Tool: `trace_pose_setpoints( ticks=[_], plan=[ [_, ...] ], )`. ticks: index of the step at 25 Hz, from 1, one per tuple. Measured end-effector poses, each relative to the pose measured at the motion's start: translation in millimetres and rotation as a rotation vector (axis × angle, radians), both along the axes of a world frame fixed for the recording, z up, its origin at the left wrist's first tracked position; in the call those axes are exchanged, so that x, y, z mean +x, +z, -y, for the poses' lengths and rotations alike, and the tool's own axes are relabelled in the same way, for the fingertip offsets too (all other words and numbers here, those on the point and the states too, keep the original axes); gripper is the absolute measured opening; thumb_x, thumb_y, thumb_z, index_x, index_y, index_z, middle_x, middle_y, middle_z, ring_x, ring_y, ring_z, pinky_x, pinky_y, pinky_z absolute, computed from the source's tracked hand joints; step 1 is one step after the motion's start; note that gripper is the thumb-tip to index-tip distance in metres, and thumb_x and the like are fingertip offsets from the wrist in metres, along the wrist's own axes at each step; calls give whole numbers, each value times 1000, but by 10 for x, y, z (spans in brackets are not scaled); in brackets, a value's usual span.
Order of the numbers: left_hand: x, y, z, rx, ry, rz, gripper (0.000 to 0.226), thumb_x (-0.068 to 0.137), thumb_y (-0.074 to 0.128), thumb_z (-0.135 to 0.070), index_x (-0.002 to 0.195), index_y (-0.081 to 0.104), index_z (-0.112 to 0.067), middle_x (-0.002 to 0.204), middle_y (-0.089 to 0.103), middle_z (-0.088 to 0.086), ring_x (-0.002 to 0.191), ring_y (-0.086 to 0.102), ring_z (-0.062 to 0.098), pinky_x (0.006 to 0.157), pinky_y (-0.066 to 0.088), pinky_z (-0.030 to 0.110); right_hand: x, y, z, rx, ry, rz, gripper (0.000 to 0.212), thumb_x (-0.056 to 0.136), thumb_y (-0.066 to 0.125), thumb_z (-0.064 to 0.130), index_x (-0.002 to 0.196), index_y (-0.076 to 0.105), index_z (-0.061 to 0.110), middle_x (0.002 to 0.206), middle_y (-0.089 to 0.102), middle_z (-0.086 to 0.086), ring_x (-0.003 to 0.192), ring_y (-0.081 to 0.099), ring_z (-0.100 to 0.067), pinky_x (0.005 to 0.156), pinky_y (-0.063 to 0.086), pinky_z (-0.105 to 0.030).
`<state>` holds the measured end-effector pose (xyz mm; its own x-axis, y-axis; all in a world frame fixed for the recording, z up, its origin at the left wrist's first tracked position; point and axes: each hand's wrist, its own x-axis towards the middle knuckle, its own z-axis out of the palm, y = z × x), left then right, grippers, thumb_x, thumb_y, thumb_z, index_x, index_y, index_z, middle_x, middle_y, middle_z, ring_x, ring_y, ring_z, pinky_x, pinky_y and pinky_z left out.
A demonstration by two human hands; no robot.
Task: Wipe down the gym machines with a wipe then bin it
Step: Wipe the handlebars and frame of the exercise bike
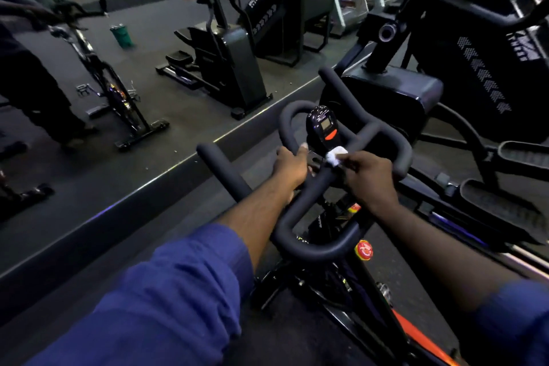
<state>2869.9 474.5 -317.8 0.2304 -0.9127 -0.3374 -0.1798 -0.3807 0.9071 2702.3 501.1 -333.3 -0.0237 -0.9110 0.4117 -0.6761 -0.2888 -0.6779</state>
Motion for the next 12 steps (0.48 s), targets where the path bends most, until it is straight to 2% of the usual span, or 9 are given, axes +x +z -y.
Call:
trace_pose_setpoints(
  ticks=[1,2,4,6,8,10,12],
  plan=[
    [40,-3,-134,12,-65,74,42,106,54,-45,128,56,-10,119,71,17,104,71,33,88,59,43,39,70,-56,9,92,-132,29,80,78,0,102,84,17,94,80,-8,90,75,-20,82,52,-18],
    [89,-14,-281,1,-102,113,38,104,54,-44,119,65,-11,119,71,18,107,70,35,86,56,42,74,162,-156,21,159,-216,27,80,80,4,100,84,20,93,80,-6,91,75,-20,81,52,-22],
    [193,91,-658,-43,-82,79,32,100,57,-41,91,68,-13,101,75,20,90,72,36,77,55,43,97,292,-370,60,169,-147,19,84,83,19,102,84,26,95,81,2,92,74,-12,77,47,-20],
    [316,279,-1108,-69,-13,-37,17,104,60,-25,88,63,-18,85,71,12,68,64,24,62,51,33,123,323,-618,158,197,151,19,86,83,22,105,83,24,90,80,8,84,72,-7,78,49,-22],
    [468,406,-1581,-92,3,-64,4,101,68,-17,103,65,-18,87,69,7,70,64,17,58,51,26,233,341,-911,387,367,573,18,90,76,8,108,79,9,73,76,8,63,65,-2,75,52,-23],
    [557,482,-2150,-80,48,-75,25,95,77,-21,118,69,-13,98,75,9,83,69,19,63,53,25,372,381,-1286,610,512,827,11,94,68,0,103,75,1,68,73,2,53,60,-2,66,53,-18],
    [548,444,-2784,-51,188,-166,38,93,79,-24,125,69,-7,112,77,14,91,71,23,67,54,27,468,327,-1700,675,612,849,10,95,68,1,95,76,6,80,76,-8,63,68,-10,62,57,-19]
  ],
)
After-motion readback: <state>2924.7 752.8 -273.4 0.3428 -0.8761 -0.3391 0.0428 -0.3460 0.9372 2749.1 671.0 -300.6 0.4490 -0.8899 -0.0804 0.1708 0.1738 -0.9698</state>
